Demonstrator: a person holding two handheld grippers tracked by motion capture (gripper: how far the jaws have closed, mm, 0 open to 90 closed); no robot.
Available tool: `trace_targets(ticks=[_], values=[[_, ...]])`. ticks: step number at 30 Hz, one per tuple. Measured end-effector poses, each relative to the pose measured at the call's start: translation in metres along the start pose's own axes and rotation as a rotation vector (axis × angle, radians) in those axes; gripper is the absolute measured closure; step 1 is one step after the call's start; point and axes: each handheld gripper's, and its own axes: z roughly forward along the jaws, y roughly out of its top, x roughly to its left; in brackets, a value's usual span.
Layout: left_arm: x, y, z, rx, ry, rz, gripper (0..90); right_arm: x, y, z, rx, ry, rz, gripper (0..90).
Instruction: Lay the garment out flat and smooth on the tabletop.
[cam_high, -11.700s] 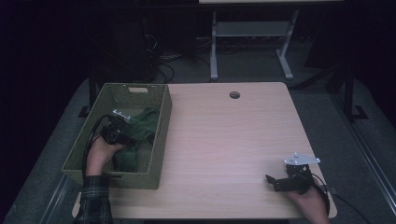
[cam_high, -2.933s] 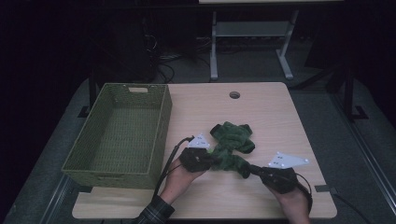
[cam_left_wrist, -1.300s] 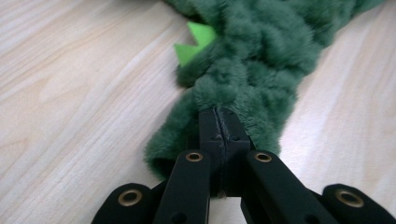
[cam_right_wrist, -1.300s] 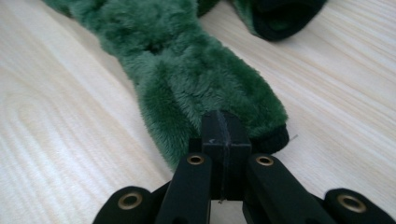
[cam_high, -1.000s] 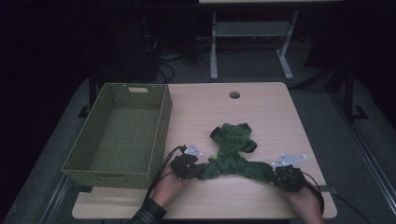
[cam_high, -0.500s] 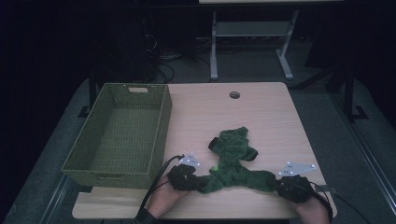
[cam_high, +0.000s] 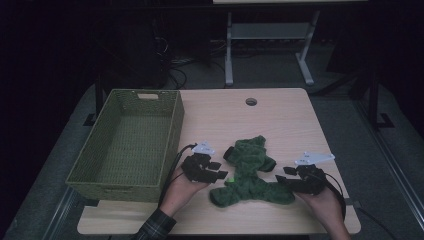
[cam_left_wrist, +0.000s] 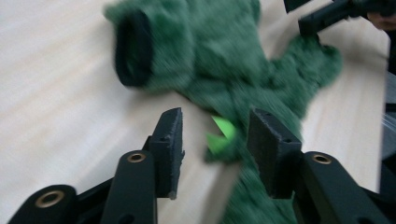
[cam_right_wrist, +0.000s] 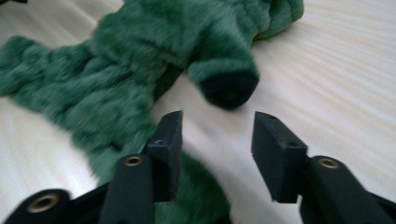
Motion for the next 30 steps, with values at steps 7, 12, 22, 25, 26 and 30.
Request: trace_targets(ticks=[7,12,22,25,26,30], values=[[0.013,0.020,0.010,-0.019,0.054,0.024,44.7,-0.008,0.014,0.020,0.028,0.005,0.012,41.6],[0.023,0.035,0.022,-0.027,0.079,0.036,37.9,-0.010,0.021,0.034,0.044,0.016,0.014,36.9],[0.037,0.038,0.055,0.047,0.021,0.012,53.7,-0.013,0.023,0.054,0.068,0.044,0.020,56.4],[0.038,0.036,0.058,0.069,0.007,0.023,72.5,-0.013,0.024,0.054,0.062,0.033,-0.004,72.7],[0.038,0.036,0.058,0.067,0.000,0.020,79.5,-0.013,0.024,0.054,0.058,0.031,-0.013,76.0],[0.034,0.036,0.049,0.045,-0.005,0.029,84.1,-0.011,0.027,0.046,0.047,-0.001,-0.055,79.6]])
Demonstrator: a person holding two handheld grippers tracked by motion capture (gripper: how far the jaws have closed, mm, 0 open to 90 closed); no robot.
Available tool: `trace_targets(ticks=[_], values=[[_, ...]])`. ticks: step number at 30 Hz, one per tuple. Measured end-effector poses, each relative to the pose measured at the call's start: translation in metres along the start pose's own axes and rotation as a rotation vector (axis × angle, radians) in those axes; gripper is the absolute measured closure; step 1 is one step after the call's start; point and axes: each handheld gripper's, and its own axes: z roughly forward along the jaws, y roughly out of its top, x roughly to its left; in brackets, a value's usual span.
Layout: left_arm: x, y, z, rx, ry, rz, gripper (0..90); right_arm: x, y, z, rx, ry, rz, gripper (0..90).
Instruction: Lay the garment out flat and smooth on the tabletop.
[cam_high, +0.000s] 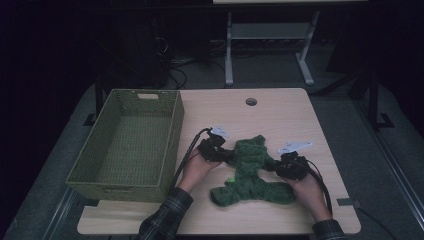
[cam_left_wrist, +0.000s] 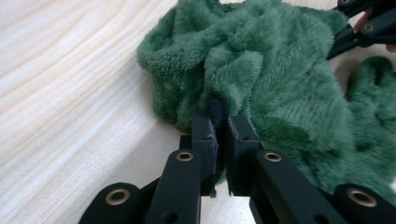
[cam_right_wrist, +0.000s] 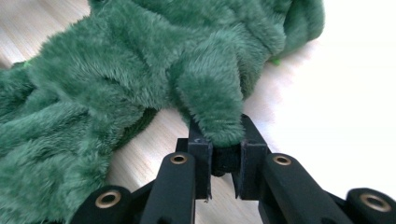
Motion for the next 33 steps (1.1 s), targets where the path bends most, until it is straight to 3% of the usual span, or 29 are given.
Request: trace_targets(ticks=[3,6,10,13,14,18,23,25,26,29,31,33], values=[[-0.003,0.000,-0.008,-0.015,0.006,0.002,84.5,-0.001,0.005,-0.008,-0.006,-0.018,-0.028,79.6],[-0.007,-0.005,-0.025,-0.043,0.020,-0.013,84.9,0.000,0.017,-0.022,-0.020,-0.069,-0.089,79.8],[-0.010,-0.019,-0.029,-0.026,0.033,-0.040,85.3,0.001,0.024,-0.024,-0.020,-0.090,-0.138,80.1],[-0.009,-0.027,-0.025,0.003,0.046,-0.057,85.4,0.002,0.025,-0.017,0.007,-0.084,-0.145,80.3],[-0.005,-0.034,-0.020,0.033,0.046,-0.069,85.4,0.004,0.022,-0.004,0.053,-0.069,-0.150,80.4],[-0.003,-0.045,-0.012,0.059,0.033,-0.086,85.4,0.003,0.013,0.015,0.114,-0.044,-0.138,80.6],[-0.005,-0.046,-0.007,0.080,0.030,-0.071,84.3,0.000,0.012,0.015,0.110,-0.027,-0.108,79.5],[-0.007,-0.046,-0.007,0.059,0.027,-0.086,77.9,0.000,0.011,0.015,0.104,-0.020,-0.096,72.5],[-0.009,-0.043,-0.013,0.041,0.037,-0.080,68.6,0.000,0.012,0.011,0.104,-0.018,-0.096,67.0],[-0.011,-0.037,-0.025,0.002,0.053,-0.061,56.6,0.000,0.015,-0.003,0.073,-0.015,-0.097,61.6],[-0.012,-0.034,-0.029,-0.011,0.055,-0.058,52.9,-0.001,0.016,-0.008,0.053,-0.014,-0.095,60.3],[-0.013,-0.024,-0.040,-0.056,0.070,-0.038,51.6,-0.003,0.021,-0.023,0.005,-0.006,-0.071,58.4]])
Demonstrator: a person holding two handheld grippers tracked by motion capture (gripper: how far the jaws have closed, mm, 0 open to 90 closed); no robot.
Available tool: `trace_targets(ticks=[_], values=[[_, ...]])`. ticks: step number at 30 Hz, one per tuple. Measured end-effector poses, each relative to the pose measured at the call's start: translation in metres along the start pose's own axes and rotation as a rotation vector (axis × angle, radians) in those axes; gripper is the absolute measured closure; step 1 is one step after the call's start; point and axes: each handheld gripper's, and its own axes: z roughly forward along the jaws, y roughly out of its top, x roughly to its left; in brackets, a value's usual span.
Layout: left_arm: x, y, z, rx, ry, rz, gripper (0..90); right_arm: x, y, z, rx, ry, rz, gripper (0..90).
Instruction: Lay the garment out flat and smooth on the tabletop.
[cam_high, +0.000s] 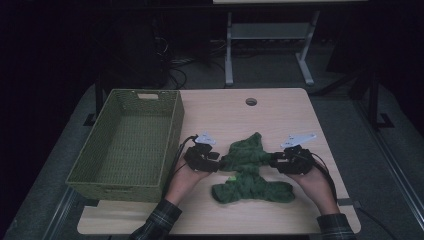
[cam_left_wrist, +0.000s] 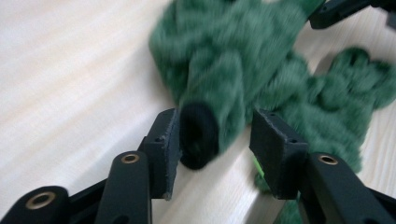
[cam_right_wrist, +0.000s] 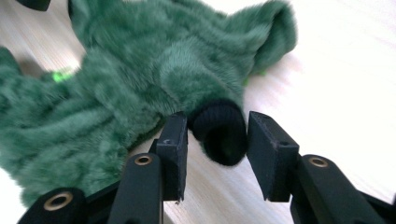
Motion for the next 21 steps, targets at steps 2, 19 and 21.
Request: trace_targets(ticks=[2,19,21], values=[[0.001,0.005,-0.002,-0.018,0.003,0.003,50.7,-0.001,0.002,-0.005,-0.012,-0.006,0.000,58.5],[0.043,0.053,0.054,0.019,0.024,-0.020,47.3,-0.029,0.060,0.041,-0.009,0.013,0.085,63.4],[0.046,0.052,0.063,0.028,0.029,-0.041,47.0,-0.032,0.061,0.049,0.016,0.022,0.105,63.3]])
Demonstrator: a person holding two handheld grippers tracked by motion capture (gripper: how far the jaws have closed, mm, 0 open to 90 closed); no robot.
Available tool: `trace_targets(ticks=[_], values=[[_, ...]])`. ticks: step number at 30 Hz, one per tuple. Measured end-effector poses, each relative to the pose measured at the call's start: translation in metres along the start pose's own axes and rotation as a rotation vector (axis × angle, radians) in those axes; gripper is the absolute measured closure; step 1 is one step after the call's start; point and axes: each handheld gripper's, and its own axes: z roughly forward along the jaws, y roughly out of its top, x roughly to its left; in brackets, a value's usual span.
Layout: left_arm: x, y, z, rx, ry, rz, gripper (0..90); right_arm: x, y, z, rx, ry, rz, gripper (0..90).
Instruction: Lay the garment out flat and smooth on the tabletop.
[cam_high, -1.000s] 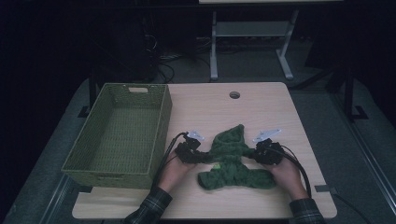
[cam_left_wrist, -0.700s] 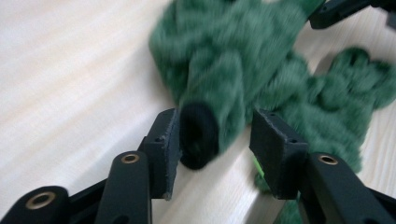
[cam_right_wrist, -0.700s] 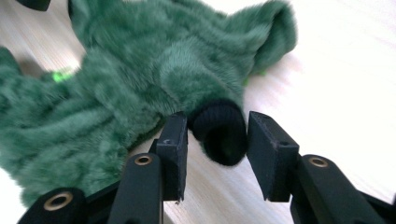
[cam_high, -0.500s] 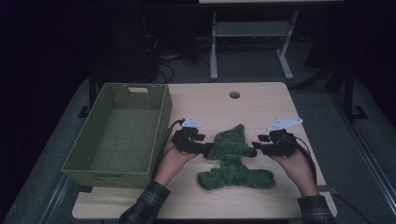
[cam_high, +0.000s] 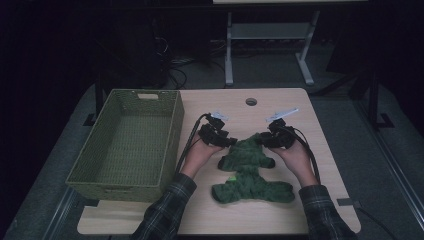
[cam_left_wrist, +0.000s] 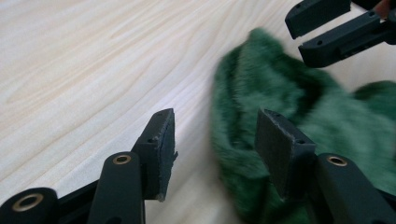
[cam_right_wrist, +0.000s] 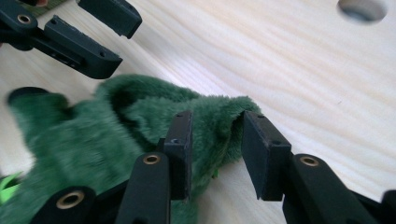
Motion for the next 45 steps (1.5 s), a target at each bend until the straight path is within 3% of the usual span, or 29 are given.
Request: trace_targets(ticks=[5,10,14,16,22,23,24,25,26,30,36,38,40,45], values=[[0.005,-0.006,0.017,0.053,-0.039,-0.023,50.4,-0.007,-0.002,0.020,0.039,0.029,0.044,63.9],[0.003,-0.009,0.026,0.118,-0.074,-0.008,73.6,-0.006,-0.007,0.027,0.051,0.047,0.038,82.0],[0.000,-0.009,0.027,0.136,-0.077,-0.010,88.5,-0.003,-0.008,0.026,0.051,0.046,0.012,85.5],[-0.001,-0.007,0.022,0.132,-0.072,-0.008,89.4,-0.003,-0.007,0.022,0.048,0.042,-0.001,85.6],[0.001,0.002,-0.005,0.021,-0.012,-0.005,89.8,-0.001,-0.003,0.000,-0.011,0.007,-0.025,85.6],[0.001,0.002,-0.005,0.021,-0.012,-0.005,89.8,-0.001,-0.003,0.000,-0.011,0.007,-0.025,85.6],[0.002,0.004,-0.014,-0.005,0.019,0.007,89.8,-0.005,-0.002,-0.009,-0.026,0.002,-0.024,85.6],[0.002,0.004,-0.014,-0.005,0.019,0.007,89.8,-0.005,-0.002,-0.009,-0.026,0.002,-0.024,85.6],[0.003,0.004,-0.020,-0.035,0.060,0.005,89.9,-0.008,-0.001,-0.015,-0.034,-0.012,-0.026,85.6],[0.006,0.002,-0.024,-0.074,0.091,0.011,89.9,-0.015,-0.002,-0.020,-0.032,-0.031,-0.014,86.1],[0.011,-0.007,-0.006,-0.025,0.108,0.003,89.9,-0.024,-0.013,-0.007,0.012,-0.038,0.033,86.0],[0.014,-0.014,0.008,0.012,0.117,-0.001,89.9,-0.030,-0.022,0.008,0.054,-0.035,0.068,86.0],[0.016,-0.018,0.014,0.025,0.116,-0.011,89.9,-0.032,-0.026,0.018,0.085,-0.044,0.075,86.0],[0.018,-0.021,0.020,0.030,0.125,-0.009,89.7,-0.032,-0.031,0.027,0.096,-0.062,0.066,85.3]])
